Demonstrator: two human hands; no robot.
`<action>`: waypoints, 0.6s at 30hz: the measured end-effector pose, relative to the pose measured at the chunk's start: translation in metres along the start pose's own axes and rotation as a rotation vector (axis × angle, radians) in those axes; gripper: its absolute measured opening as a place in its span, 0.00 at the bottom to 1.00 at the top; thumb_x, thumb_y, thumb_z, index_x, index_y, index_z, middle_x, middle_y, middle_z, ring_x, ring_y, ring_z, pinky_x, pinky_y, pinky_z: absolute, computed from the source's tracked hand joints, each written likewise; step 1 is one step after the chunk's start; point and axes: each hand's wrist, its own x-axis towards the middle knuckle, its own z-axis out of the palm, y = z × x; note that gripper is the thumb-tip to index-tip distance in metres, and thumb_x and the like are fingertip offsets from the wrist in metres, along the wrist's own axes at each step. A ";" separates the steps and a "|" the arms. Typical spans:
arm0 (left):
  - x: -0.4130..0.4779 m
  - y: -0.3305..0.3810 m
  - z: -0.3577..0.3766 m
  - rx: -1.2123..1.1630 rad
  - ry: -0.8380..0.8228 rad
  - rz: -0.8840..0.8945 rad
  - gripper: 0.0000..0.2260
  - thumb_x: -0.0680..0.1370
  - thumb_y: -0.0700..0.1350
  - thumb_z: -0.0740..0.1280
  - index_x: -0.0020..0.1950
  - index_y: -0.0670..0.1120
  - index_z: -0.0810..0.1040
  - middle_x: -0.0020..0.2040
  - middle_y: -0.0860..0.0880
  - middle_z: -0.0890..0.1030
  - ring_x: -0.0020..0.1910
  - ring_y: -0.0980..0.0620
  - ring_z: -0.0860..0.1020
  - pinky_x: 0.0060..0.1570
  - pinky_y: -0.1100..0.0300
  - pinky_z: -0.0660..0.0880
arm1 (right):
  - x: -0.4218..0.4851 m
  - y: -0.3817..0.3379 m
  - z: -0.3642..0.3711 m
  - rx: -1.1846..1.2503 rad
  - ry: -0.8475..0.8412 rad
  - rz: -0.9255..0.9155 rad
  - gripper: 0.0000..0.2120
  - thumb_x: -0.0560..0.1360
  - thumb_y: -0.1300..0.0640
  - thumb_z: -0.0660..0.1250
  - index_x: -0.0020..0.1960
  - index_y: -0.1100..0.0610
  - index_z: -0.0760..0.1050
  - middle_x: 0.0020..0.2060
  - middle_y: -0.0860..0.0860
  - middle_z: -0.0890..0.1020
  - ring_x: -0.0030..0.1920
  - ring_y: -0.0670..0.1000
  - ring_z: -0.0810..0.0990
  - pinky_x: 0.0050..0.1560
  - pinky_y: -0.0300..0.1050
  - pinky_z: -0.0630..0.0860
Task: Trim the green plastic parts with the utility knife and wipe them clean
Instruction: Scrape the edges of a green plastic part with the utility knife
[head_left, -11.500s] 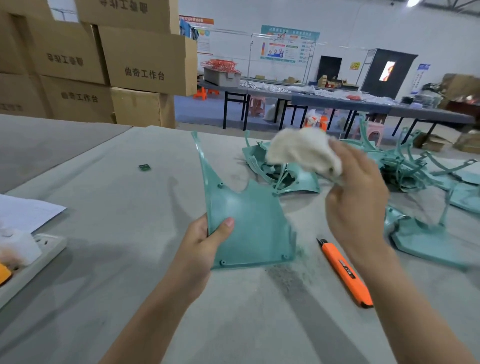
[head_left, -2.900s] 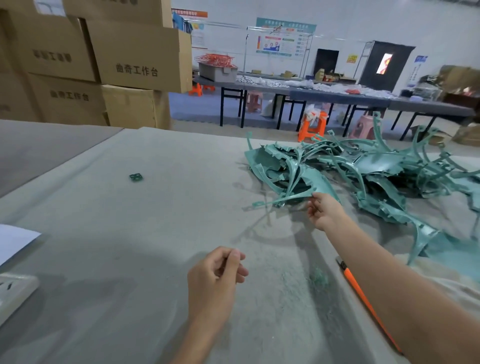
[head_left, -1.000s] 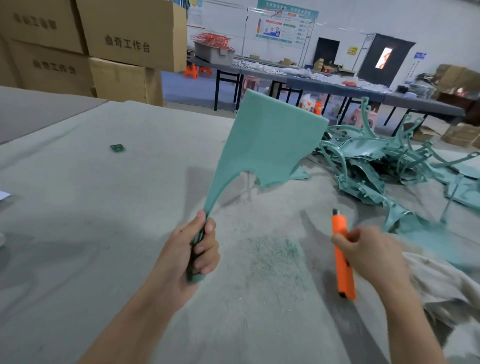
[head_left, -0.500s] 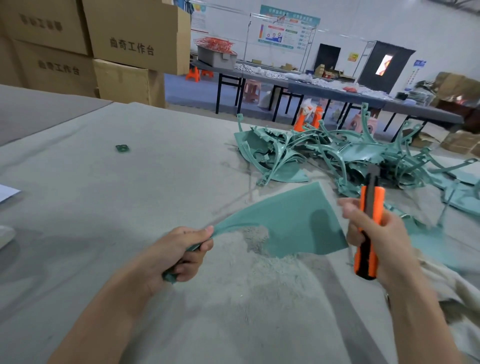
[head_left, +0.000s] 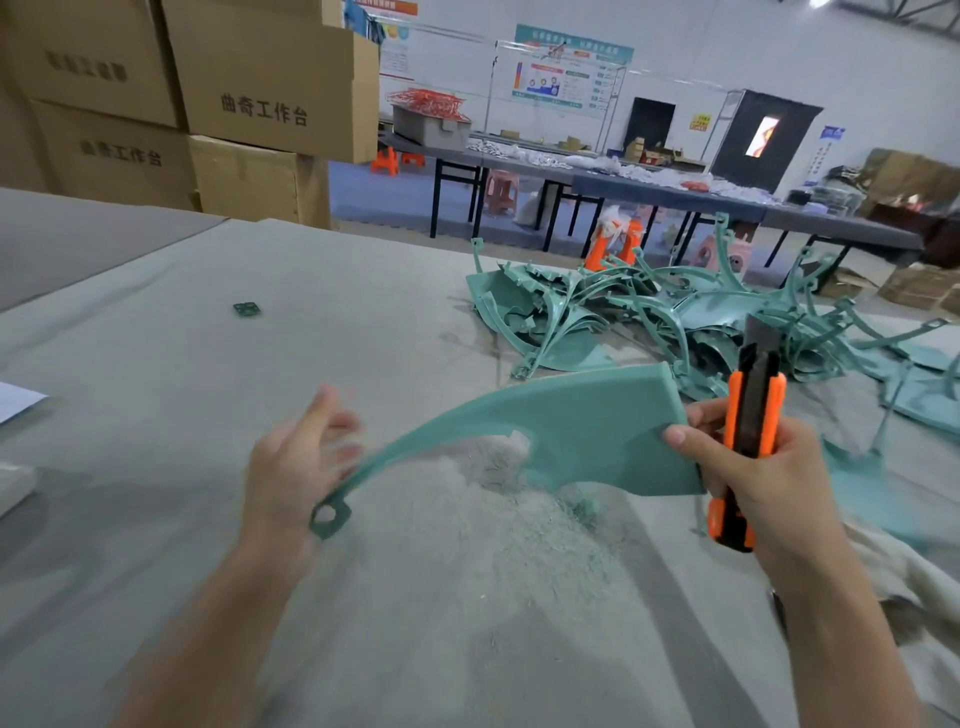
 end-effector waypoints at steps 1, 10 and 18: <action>-0.002 -0.002 0.002 0.115 0.276 0.176 0.18 0.76 0.58 0.66 0.50 0.43 0.79 0.46 0.45 0.82 0.45 0.45 0.81 0.47 0.62 0.77 | 0.000 0.000 0.002 0.009 -0.003 0.000 0.08 0.60 0.51 0.78 0.37 0.51 0.82 0.21 0.47 0.72 0.20 0.45 0.66 0.22 0.35 0.65; -0.057 -0.022 0.047 0.258 -0.173 0.736 0.15 0.74 0.56 0.65 0.59 0.54 0.75 0.57 0.59 0.77 0.55 0.57 0.77 0.47 0.69 0.73 | -0.020 0.007 0.079 0.133 -0.007 0.002 0.11 0.65 0.62 0.80 0.33 0.52 0.80 0.23 0.50 0.74 0.21 0.46 0.69 0.23 0.37 0.69; -0.067 -0.031 0.057 -0.156 -0.437 0.354 0.17 0.75 0.59 0.66 0.59 0.53 0.77 0.55 0.45 0.82 0.58 0.44 0.79 0.57 0.44 0.75 | -0.048 0.010 0.133 0.145 -0.218 -0.035 0.14 0.70 0.67 0.76 0.32 0.55 0.76 0.22 0.45 0.73 0.23 0.42 0.70 0.26 0.36 0.69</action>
